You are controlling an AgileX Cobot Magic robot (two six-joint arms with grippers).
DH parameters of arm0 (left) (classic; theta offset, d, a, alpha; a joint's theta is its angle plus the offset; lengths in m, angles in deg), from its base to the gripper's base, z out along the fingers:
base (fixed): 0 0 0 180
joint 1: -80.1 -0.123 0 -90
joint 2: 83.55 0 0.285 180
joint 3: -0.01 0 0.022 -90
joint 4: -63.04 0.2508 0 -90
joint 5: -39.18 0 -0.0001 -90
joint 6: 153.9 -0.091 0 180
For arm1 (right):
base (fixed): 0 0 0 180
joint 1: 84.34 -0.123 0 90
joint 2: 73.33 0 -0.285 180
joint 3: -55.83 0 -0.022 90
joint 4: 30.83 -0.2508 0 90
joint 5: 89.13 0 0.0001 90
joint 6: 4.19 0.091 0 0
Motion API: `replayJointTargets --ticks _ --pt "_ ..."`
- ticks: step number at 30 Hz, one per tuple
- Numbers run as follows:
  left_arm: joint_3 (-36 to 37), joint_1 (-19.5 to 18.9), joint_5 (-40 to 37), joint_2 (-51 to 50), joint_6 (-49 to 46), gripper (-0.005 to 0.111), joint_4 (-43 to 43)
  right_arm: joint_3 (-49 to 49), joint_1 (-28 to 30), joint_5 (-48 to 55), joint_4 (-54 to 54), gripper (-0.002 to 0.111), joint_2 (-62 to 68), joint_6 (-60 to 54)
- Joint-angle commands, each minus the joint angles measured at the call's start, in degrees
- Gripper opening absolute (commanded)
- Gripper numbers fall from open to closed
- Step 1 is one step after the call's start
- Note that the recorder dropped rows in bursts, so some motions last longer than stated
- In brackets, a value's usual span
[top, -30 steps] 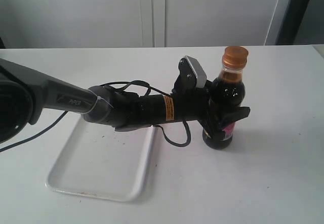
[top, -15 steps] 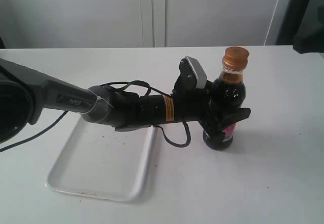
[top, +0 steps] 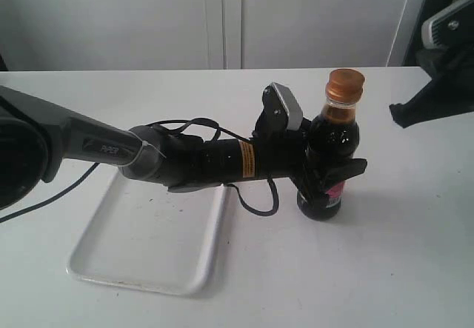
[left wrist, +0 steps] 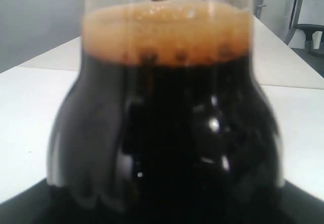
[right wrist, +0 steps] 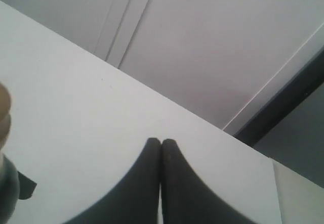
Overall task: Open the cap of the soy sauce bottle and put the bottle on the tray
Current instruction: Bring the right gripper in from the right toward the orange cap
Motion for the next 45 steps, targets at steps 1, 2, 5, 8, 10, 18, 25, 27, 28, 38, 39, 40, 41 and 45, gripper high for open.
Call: replayJointTargets --ticks 1,2,5,8,10,18,25,27,28,38,39,40,41,45 --pt "-0.12 0.63 1.51 0.57 0.76 0.000 0.82 -3.74 -0.86 -6.49 0.37 0.000 0.44 -4.00" --pt "-0.12 0.63 1.51 0.57 0.76 0.000 0.95 -4.49 -0.86 -7.91 0.27 0.000 0.44 -4.54" --pt "-0.12 0.63 1.51 0.57 0.76 0.000 0.95 -5.75 -0.86 -10.93 -1.22 0.000 0.44 -5.23" --pt "-0.12 0.63 1.51 0.57 0.76 0.000 0.95 -7.10 -0.86 -13.88 -1.33 0.000 0.44 -5.23" --pt "-0.12 0.63 1.51 0.57 0.76 0.000 0.95 -8.21 -0.86 -16.36 -2.57 0.000 0.66 -5.23" --pt "-0.12 0.63 1.51 0.57 0.76 0.000 0.95 -8.92 -1.25 -18.73 -3.77 0.000 4.57 -5.09" --pt "-0.12 0.63 1.51 0.57 0.76 0.000 0.95 -8.81 -4.76 -20.79 -3.70 0.000 7.19 -21.60" --pt "-0.12 0.63 1.51 0.57 0.76 0.000 0.95 -8.81 -5.44 -20.59 -7.50 0.000 7.19 -23.63" --pt "-0.12 0.63 1.51 0.57 0.76 0.000 0.95 -8.81 -5.70 -20.72 -9.61 0.000 7.19 -24.41" --pt "-0.12 0.63 1.51 0.57 0.76 0.000 0.95 -7.49 -9.88 -18.62 -13.53 0.000 7.19 -31.91" --pt "-0.12 0.63 1.51 0.57 0.76 0.000 0.95 -7.13 -9.88 -17.66 -14.28 0.000 7.19 -32.04" --pt "-0.12 0.63 1.51 0.57 0.76 0.000 0.95 -6.78 -9.88 -16.81 -15.12 0.000 7.19 -32.19" --pt "-0.12 0.63 1.51 0.57 0.76 0.000 0.95 -6.52 -9.88 -16.04 -15.12 0.000 7.19 -32.19" --pt "-0.12 0.63 1.40 0.57 0.76 0.000 0.94 -5.84 -10.75 -14.54 -15.12 0.000 6.95 -32.19"
